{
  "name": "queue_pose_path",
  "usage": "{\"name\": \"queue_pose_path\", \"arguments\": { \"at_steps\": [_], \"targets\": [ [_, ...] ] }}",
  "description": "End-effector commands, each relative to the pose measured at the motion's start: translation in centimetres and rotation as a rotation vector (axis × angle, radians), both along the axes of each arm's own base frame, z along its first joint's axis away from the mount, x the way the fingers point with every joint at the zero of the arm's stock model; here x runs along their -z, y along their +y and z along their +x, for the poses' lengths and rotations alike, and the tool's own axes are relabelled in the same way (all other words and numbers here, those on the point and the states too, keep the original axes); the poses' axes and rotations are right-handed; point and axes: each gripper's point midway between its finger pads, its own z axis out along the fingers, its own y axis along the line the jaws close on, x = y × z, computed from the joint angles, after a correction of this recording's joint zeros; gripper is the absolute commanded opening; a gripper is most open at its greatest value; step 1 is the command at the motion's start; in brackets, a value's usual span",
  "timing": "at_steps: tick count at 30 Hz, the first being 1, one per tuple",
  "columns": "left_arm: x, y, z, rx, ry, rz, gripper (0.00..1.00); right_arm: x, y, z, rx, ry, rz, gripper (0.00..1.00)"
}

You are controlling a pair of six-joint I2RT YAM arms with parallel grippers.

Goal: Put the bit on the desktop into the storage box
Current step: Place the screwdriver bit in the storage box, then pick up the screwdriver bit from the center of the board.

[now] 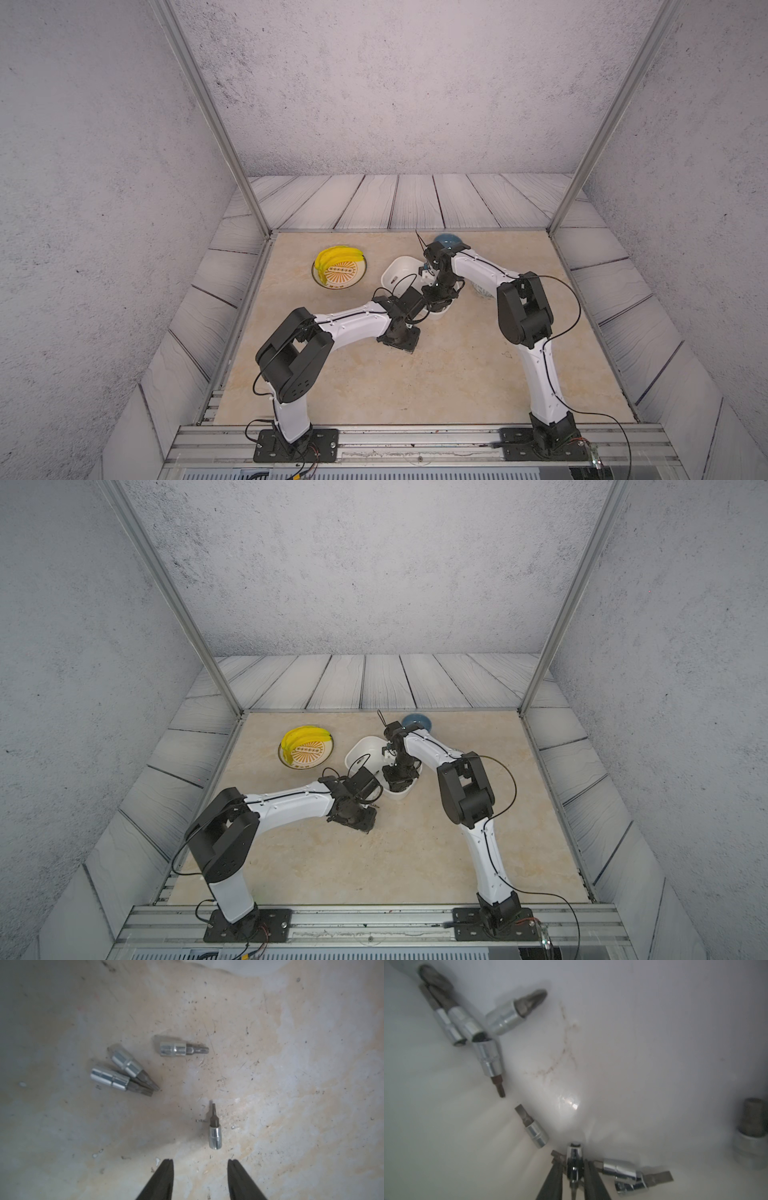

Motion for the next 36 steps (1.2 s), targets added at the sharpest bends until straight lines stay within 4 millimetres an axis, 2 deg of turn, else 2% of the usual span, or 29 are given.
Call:
{"name": "queue_pose_path", "arguments": {
  "at_steps": [1,6,8,16,24,29,36],
  "targets": [
    [0.5,-0.4,0.2,0.020,-0.004,0.020,0.48,0.6,-0.7,-0.9,0.010,0.050,-0.019,0.28],
    [0.8,-0.6,0.5,0.026,-0.012,0.034,0.48,-0.2,-0.6,-0.9,0.017,0.030,-0.006,0.45],
    [0.8,-0.7,0.7,0.030,-0.016,0.038,0.48,-0.7,-0.5,-0.8,0.021,0.017,0.003,0.48],
    [1.1,-1.3,0.9,0.044,-0.012,0.042,0.47,-2.9,-0.6,-0.3,0.036,-0.030,0.020,0.52],
    [1.7,-1.3,0.9,0.053,-0.002,0.064,0.46,-6.8,-1.5,0.4,0.066,-0.111,0.040,0.54],
    [2.1,-1.4,0.7,0.062,0.016,0.073,0.34,-8.9,-2.6,0.5,0.082,-0.148,0.044,0.54],
    [2.9,-1.3,-0.2,0.075,0.036,0.097,0.22,-10.4,-4.0,0.5,0.107,-0.173,0.050,0.54]
  ]
}}
